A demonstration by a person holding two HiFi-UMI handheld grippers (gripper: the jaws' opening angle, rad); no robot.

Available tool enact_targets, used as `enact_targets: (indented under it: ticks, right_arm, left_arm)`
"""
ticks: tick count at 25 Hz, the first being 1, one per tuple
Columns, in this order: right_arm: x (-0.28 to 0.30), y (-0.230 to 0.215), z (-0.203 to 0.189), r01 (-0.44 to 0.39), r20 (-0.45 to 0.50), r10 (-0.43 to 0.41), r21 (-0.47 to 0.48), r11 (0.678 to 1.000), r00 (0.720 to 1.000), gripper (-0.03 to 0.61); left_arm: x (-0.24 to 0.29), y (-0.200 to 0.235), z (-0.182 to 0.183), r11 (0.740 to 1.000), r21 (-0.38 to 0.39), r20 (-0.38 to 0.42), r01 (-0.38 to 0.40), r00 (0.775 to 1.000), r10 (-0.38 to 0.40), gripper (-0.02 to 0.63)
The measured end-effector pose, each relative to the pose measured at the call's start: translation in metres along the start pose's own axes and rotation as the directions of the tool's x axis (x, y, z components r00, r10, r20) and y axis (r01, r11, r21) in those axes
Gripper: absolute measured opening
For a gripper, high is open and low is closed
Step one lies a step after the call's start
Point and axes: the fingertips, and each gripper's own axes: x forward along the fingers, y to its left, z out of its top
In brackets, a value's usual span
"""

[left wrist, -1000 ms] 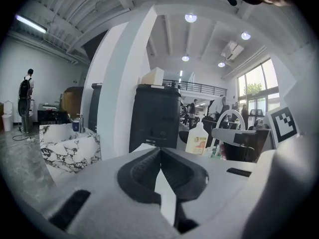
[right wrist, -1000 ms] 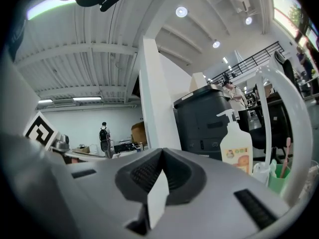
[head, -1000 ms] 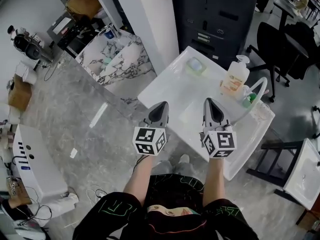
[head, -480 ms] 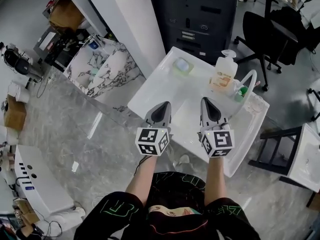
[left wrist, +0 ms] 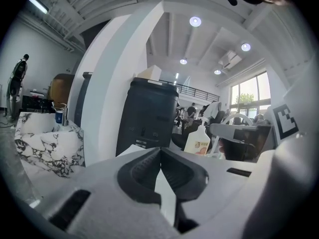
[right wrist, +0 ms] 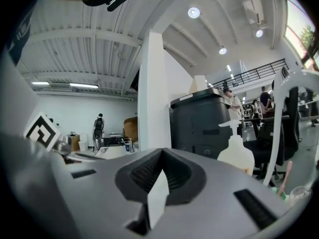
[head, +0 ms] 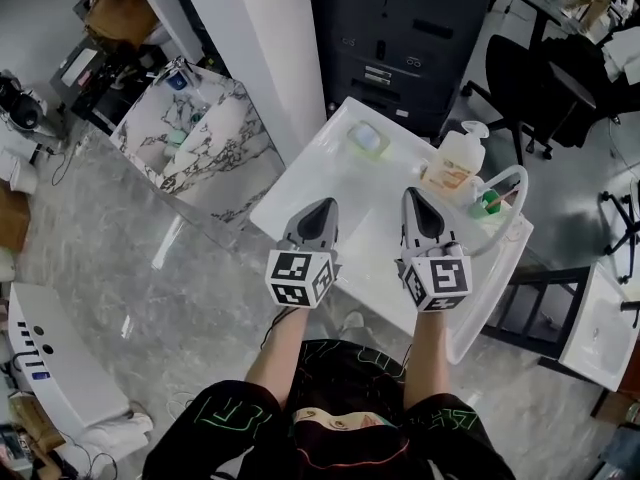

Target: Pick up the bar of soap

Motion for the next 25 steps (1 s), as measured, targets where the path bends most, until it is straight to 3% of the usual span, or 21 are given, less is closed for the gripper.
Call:
enact_targets:
  ticks: [10,25]
  right_arm:
    - [0.076,-0.010,0.001,0.025,-0.056,-0.028,-0.051,0.998,0.998,0.006]
    - [0.166,-0.007,-0.039,0.010,-0.258,-0.064,-0.203,0.979,0.964,0.006]
  left_arm:
    - [0.029,0.057,-0.012,0.999,-0.046,-0.065,0.015,0.998,-0.017,0.007]
    - [0.080,0.128,-0.024,0.988,-0.123,-0.126,0.094,0.986,-0.110,0.006]
